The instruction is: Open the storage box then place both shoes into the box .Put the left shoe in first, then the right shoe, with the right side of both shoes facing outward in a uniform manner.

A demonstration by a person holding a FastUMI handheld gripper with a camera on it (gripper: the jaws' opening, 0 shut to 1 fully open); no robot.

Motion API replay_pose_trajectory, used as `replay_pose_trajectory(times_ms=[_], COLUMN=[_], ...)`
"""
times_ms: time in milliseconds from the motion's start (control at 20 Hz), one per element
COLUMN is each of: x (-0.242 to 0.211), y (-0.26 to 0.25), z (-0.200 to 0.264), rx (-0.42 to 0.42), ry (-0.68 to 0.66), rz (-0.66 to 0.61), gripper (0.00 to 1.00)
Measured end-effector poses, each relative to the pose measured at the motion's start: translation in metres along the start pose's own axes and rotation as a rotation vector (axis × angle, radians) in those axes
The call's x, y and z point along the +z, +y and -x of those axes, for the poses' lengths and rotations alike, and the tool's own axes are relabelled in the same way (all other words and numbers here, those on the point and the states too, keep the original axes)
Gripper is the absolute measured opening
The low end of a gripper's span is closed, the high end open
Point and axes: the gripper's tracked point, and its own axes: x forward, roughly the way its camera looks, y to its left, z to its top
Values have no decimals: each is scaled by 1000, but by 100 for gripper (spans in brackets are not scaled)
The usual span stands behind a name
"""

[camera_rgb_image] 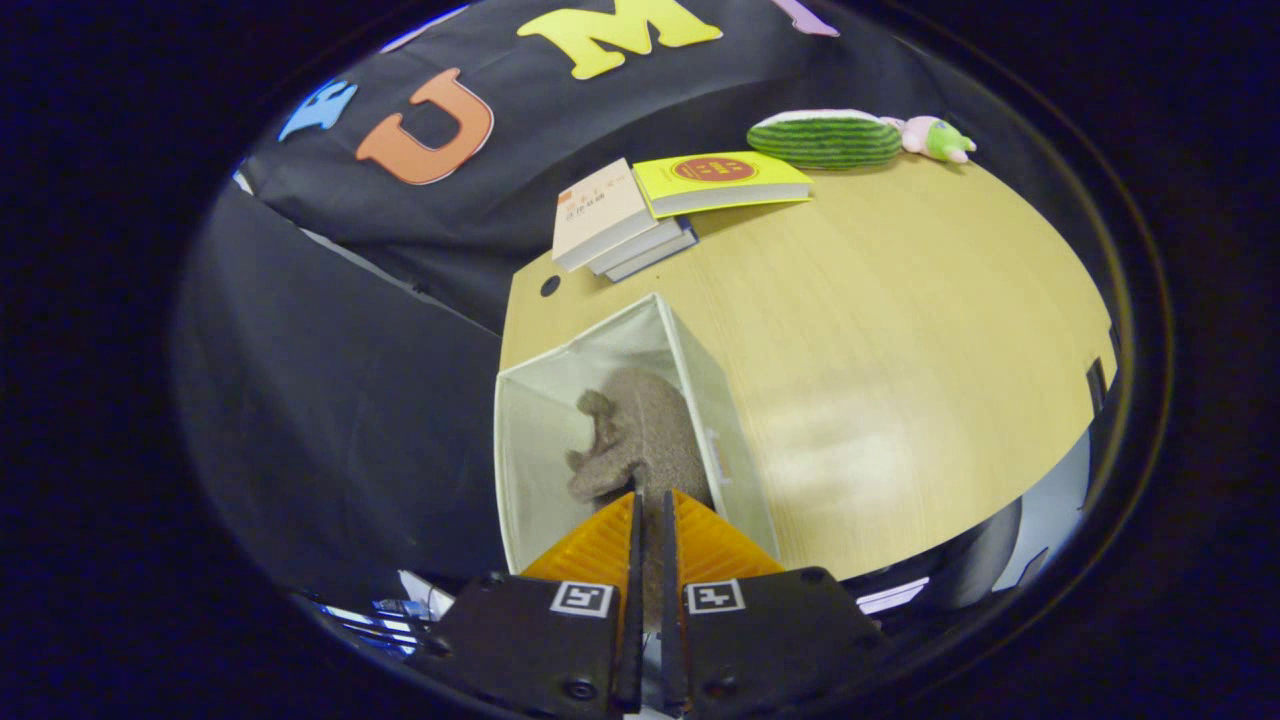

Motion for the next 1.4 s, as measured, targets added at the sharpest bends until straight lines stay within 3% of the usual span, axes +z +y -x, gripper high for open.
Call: replay_pose_trajectory(times_ms=[50,150,350,550,850,1150,1400], x=[4,15,43,59,75,73,57], y=[3,7,9,16,1,-6,-9], z=[8,14,38,64,103,148,151], rx=[9,18,-18,-15,35,-36,-67], ry=[-8,-61,-244,-384,-596,-880,-965], rz=[21,72,217,304,335,506,607], gripper=[28,45,68,75,83,88,89])
